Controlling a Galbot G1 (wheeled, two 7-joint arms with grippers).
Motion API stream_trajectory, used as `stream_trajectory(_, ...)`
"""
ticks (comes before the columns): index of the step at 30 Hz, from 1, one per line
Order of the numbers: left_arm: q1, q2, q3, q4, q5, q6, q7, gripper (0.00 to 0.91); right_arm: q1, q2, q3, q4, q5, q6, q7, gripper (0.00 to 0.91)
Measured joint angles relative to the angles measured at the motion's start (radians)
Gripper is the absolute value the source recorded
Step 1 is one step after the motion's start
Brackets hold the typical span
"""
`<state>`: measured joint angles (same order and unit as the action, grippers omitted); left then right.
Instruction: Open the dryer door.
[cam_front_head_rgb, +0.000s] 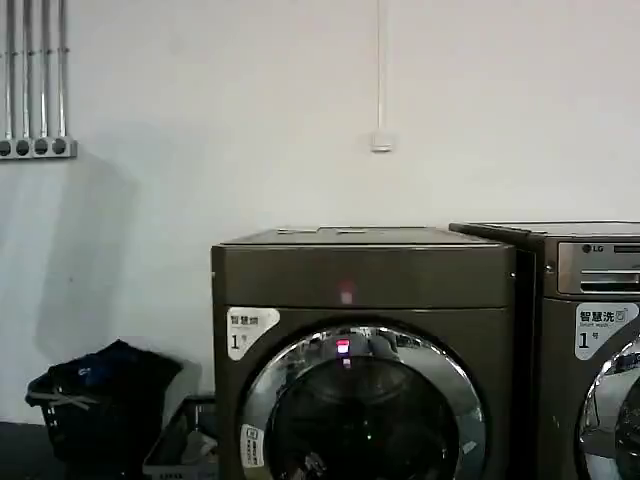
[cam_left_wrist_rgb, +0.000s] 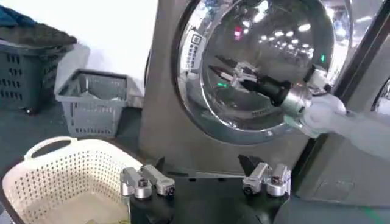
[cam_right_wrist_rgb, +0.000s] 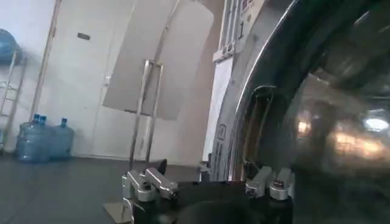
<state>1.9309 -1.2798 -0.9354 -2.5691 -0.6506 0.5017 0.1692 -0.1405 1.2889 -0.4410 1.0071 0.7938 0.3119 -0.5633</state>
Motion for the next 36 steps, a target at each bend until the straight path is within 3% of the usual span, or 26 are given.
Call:
stream_trajectory(22,-0.006,0.012,-0.017,0.0,-0.001,-0.017,-0.001,0.907,0.046,0.082,-0.019,-0.146,-0.002,-0.013,-0.047,0.907)
stream_trajectory(36,-0.024,0.029,-0.034,0.0,-0.001,-0.039,0.01,0.907,0.039,0.06,-0.022,-0.108,0.054,-0.06,-0.191,0.907)
